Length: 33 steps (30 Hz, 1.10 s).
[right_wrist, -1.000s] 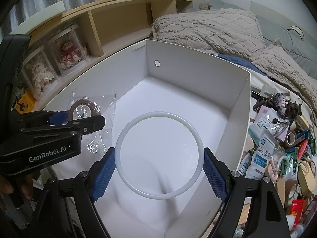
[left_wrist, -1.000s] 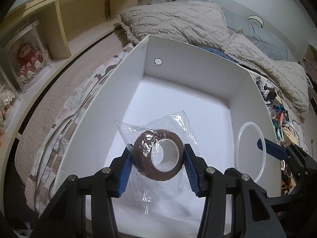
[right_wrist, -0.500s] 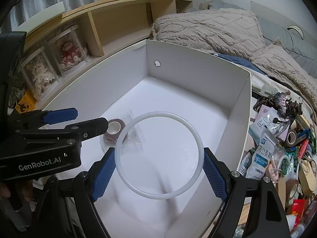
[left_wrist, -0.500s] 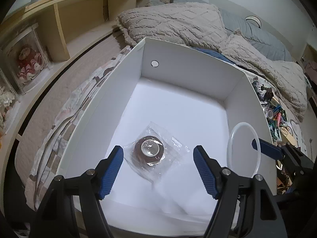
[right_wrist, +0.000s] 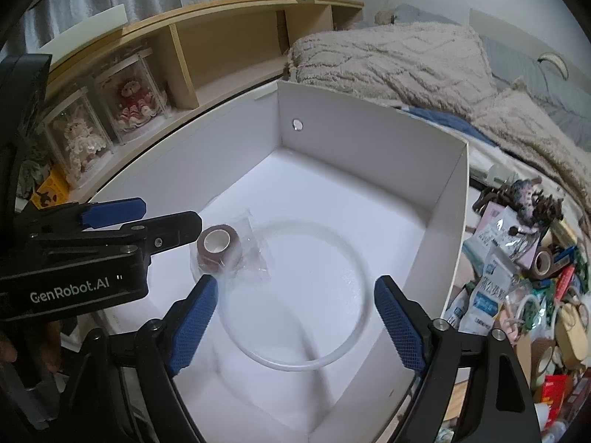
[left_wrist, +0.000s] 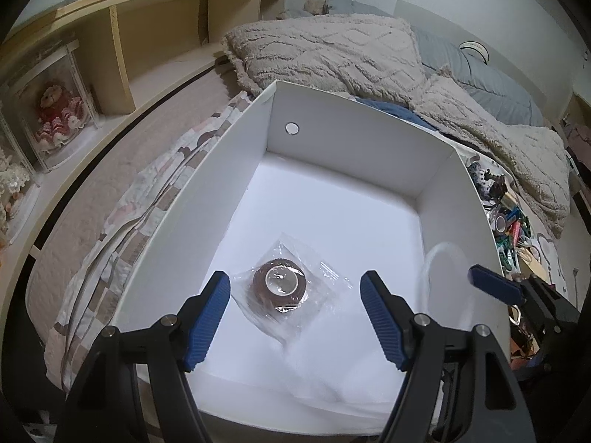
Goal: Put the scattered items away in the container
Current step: 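Open the left tool to drop the tape roll while the right tool releases the ring in the box, then withdraw both tools from the box back over the pile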
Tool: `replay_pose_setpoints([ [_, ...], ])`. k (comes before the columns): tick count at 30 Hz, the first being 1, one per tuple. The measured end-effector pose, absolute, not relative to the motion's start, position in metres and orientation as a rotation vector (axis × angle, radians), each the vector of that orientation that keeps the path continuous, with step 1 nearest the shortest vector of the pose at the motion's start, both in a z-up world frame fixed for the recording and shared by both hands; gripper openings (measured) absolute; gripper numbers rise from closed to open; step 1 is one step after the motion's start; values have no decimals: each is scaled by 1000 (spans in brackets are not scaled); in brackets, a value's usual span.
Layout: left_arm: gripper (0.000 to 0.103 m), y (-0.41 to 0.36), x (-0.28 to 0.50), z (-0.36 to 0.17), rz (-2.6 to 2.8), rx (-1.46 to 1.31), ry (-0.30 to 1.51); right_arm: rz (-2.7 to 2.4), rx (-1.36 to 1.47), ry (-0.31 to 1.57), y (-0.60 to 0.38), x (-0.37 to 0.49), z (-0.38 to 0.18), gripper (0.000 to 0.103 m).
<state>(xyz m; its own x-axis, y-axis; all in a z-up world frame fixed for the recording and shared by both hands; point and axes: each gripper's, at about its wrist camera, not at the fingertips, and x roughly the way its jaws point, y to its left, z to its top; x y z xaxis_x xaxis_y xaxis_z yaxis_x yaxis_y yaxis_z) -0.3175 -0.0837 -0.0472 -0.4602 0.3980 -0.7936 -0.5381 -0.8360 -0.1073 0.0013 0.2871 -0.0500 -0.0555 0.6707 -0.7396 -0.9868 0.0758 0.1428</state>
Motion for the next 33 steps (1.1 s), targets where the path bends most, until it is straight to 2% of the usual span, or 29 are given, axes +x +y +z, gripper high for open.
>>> replay_pose_setpoints([
  [2,73,-86,-318,-46,2291,-1184,203,1447,-525,759,286,-1,-47,97],
  [33,73,-87,-314,-36,2287,-1149,174,1382,-451,774,270,31,-30,97],
])
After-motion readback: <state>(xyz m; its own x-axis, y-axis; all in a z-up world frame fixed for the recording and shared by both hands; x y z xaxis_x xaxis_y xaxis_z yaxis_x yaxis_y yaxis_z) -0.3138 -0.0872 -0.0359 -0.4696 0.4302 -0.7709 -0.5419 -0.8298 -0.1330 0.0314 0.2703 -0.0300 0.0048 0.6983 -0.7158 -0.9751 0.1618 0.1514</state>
